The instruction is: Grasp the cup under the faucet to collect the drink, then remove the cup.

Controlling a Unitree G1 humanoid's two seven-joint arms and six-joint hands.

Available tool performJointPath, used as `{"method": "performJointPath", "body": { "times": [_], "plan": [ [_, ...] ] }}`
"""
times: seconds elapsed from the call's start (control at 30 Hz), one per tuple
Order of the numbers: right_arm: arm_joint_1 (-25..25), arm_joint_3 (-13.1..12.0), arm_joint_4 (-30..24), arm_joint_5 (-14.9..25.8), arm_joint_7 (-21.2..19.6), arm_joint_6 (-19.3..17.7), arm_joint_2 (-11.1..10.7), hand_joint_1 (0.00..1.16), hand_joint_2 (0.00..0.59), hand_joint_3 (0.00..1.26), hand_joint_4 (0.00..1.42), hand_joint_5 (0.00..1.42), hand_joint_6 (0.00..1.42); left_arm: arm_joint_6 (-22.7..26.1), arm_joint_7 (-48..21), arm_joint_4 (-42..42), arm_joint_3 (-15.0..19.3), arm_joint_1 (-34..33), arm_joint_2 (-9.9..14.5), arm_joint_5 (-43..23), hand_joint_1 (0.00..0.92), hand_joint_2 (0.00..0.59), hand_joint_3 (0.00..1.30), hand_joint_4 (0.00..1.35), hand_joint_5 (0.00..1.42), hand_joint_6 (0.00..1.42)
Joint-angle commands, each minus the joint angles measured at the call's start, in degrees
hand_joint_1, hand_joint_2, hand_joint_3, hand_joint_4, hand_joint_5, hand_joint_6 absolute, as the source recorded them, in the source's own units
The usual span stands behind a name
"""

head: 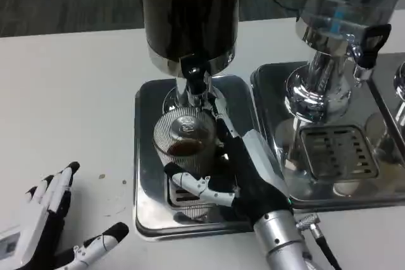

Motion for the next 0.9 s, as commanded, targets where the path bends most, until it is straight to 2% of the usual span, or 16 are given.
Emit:
{"method": "performJointPath", "body": {
  "times": [0.03,0.4,0.57,0.77,0.9],
  "plan": [
    [-0.4,0.4,2.1,1.4,3.0,2.0,1.1,0.7,0.174,0.0,0.12,0.26,0.55,0.6,-0.4,-1.0,0.3,0.8,0.7,-0.6,0.0,0.114,0.0,0.0,0.0,0.0],
    [0.3,0.0,2.1,2.0,2.4,1.1,1.4,0.75,0.164,0.0,0.28,0.46,0.79,0.7,-0.7,-1.3,0.0,0.9,0.7,-1.2,0.0,0.121,0.0,0.0,0.0,0.0],
    [0.9,-0.7,2.6,3.0,2.0,0.6,2.2,0.76,0.169,0.03,0.33,0.5,0.81,0.7,-1.0,-0.9,0.2,0.9,0.8,-1.8,0.0,0.123,0.0,0.0,0.0,0.0],
    [0.8,-0.6,2.8,2.1,0.8,0.2,2.2,0.78,0.164,0.04,0.35,0.53,0.85,0.7,-1.0,-1.2,0.6,1.5,0.8,-2.2,0.0,0.124,0.0,0.0,0.0,0.0],
    [1.2,-0.5,2.4,1.6,-0.7,-0.5,2.2,0.8,0.161,0.08,0.38,0.58,0.93,0.8,-1.1,-1.5,0.6,1.8,0.8,-2.3,0.0,0.125,0.0,0.0,0.0,0.0]
  ]
}}
